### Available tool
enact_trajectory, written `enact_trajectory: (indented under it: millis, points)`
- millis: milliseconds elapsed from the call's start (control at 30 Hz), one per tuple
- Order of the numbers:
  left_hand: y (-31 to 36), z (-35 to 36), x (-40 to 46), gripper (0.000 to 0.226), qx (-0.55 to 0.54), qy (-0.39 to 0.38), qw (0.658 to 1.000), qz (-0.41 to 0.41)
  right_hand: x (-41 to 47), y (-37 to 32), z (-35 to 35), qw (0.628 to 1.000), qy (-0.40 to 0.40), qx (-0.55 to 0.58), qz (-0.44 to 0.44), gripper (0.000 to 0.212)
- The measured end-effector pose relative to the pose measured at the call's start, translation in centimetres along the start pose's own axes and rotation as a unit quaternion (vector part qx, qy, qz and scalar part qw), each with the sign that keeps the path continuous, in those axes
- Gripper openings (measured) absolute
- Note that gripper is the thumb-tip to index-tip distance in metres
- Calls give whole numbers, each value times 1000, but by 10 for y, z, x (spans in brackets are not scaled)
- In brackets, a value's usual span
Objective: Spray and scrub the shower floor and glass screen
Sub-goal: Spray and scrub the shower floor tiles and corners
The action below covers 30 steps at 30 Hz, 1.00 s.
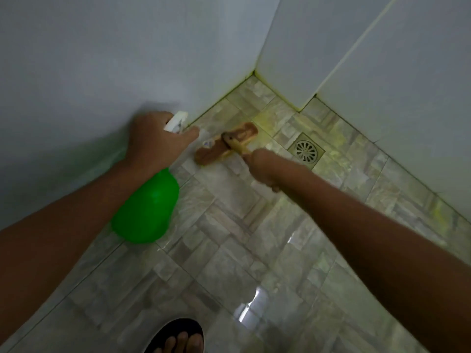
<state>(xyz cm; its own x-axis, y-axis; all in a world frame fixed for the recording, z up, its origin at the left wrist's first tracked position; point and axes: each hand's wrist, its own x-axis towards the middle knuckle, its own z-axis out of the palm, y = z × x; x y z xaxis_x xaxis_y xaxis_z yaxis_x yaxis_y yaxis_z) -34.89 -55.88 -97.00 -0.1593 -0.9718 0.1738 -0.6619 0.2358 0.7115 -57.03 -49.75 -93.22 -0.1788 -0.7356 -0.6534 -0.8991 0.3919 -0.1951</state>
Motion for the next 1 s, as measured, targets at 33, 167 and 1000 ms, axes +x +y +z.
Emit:
enact_trajectory:
  millis: [33, 167, 1000]
  points:
    - [-1, 2, -1, 54, -6, 0, 1000, -7, 15, -6, -13, 1000, 5, 4, 9, 27]
    - [2, 12, -7, 56, -15, -25, 999, 32, 68, -17, -64, 999, 13, 32, 2, 36]
    - [17, 34, 3, 56, -5, -78, 997, 19, 112, 29, -105, 998, 17, -63, 10, 64]
